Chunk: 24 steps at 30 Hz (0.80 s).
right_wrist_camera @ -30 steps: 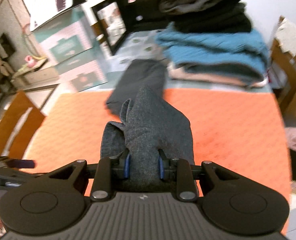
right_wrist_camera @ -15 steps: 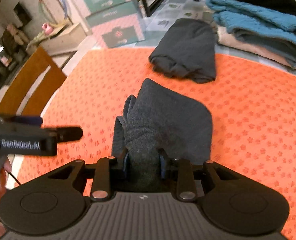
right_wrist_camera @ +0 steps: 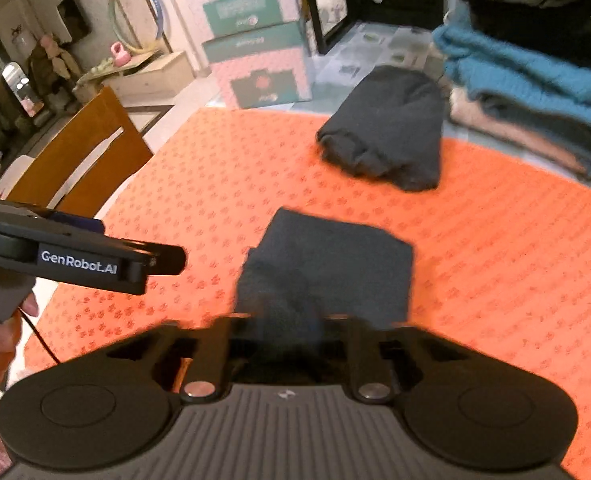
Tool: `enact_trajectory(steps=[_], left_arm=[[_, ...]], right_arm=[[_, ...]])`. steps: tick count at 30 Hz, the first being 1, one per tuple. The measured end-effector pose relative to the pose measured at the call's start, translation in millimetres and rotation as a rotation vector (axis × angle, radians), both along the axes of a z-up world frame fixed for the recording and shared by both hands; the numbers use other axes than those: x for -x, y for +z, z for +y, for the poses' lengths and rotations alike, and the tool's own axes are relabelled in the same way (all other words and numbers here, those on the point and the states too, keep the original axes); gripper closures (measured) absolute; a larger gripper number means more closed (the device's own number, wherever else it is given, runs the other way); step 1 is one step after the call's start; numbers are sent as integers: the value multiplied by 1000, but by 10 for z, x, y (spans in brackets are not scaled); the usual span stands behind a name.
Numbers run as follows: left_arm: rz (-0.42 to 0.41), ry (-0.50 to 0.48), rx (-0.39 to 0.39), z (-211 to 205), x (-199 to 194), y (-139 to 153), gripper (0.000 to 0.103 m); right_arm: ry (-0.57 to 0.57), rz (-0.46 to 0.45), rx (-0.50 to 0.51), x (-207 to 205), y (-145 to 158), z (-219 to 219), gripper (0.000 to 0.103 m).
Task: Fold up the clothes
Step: 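Lift the grey garment with the right tool and lay it on the cloth, then grasp the garment edge with the right tool and unfold it across the cloth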
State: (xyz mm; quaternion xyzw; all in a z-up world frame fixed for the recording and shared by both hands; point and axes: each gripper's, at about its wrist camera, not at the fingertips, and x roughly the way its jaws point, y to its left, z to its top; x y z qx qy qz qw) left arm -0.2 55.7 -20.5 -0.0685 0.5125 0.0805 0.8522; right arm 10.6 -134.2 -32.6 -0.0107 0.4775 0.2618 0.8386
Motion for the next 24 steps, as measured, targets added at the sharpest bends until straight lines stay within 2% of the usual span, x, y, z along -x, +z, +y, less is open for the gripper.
enact_trajectory(steps=[7, 10, 12, 14, 17, 24], left_arm=[[15, -9, 17, -60, 0, -49, 0], [14, -14, 35, -66, 13, -84, 0], [10, -14, 43, -59, 25, -89, 0], [5, -10, 49, -41, 41, -91, 0], [3, 14, 48, 33, 74, -84, 0], [-3, 71, 44, 204, 151, -68, 0]], right_arm=[[-60, -13, 11, -4, 42, -337, 102], [-53, -2, 21, 14, 7, -392, 98], [-24, 7, 29, 30, -20, -379, 89], [29, 15, 31, 54, -43, -313, 67], [124, 12, 45, 114, -77, -147, 51], [343, -21, 103, 241, -230, 368, 34]])
